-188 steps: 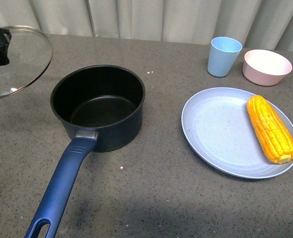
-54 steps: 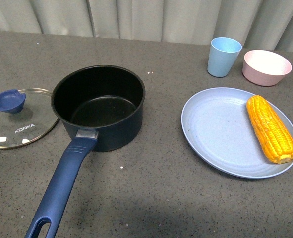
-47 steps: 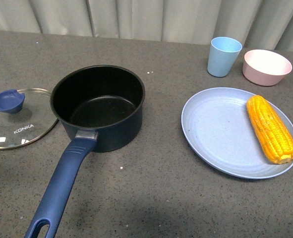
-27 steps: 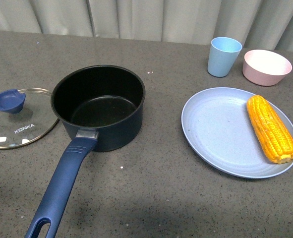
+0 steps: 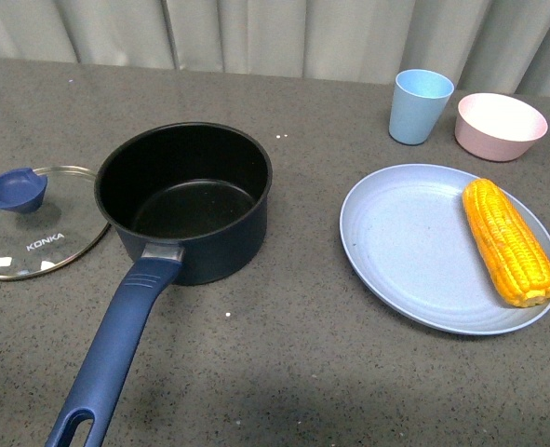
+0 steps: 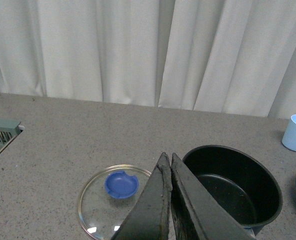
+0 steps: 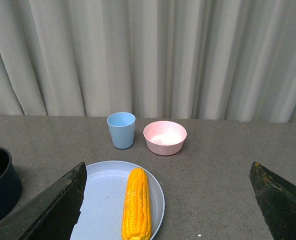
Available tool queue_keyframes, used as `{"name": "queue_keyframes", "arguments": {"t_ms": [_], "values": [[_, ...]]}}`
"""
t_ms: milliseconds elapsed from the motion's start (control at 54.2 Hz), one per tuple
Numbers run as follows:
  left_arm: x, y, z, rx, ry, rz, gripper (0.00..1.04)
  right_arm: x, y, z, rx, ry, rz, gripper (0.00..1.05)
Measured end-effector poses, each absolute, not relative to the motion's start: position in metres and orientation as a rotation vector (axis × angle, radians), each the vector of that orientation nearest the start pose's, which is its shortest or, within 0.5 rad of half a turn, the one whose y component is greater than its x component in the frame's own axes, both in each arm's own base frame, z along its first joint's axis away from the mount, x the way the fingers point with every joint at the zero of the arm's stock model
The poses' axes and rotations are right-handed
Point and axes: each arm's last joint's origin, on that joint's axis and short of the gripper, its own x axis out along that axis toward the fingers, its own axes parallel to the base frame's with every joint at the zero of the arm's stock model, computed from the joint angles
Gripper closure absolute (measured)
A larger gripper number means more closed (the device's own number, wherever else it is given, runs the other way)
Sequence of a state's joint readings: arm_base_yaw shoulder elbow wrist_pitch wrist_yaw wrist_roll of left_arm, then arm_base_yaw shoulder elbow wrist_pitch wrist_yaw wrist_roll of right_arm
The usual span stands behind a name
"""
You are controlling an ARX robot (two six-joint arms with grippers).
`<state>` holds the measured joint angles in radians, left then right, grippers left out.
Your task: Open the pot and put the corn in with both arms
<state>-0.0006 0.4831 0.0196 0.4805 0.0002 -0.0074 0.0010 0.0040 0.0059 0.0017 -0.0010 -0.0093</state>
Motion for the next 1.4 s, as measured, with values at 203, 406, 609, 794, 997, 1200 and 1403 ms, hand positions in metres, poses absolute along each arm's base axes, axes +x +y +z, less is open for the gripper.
{"name": "queue_keyframes", "arguments": {"t_ms": [203, 406, 609, 794, 997, 1200, 1403], "values": [[0.123, 0.0, 0.173, -0.007, -0.021, -0.001, 1.01, 0.098, 0.0, 0.165, -0.009, -0.004, 0.002, 0.09], [0.117, 0.0, 0.174, -0.007, -0.023, -0.001, 1.01, 0.098, 0.0, 0.165, -0.009, -0.004, 0.002, 0.09], [0.113, 0.0, 0.173, -0.007, -0.023, -0.001, 1.01, 0.098, 0.0, 0.165, -0.009, -0.004, 0.002, 0.09], [0.11, 0.0, 0.173, -0.007, -0.023, -0.001, 1.01, 0.098, 0.0, 0.165, -0.009, -0.004, 0.002, 0.09], [0.103, 0.0, 0.17, -0.007, 0.004, -0.001, 1.01, 0.098, 0.0, 0.165, -0.009, -0.004, 0.002, 0.09], [0.097, 0.0, 0.17, -0.007, -0.016, -0.001, 1.01, 0.098, 0.0, 0.165, -0.009, -0.004, 0.002, 0.09], [0.097, 0.0, 0.17, -0.007, -0.017, -0.001, 0.87, 0.1, -0.001, 0.165, -0.061, 0.108, -0.005, 0.09]]}}
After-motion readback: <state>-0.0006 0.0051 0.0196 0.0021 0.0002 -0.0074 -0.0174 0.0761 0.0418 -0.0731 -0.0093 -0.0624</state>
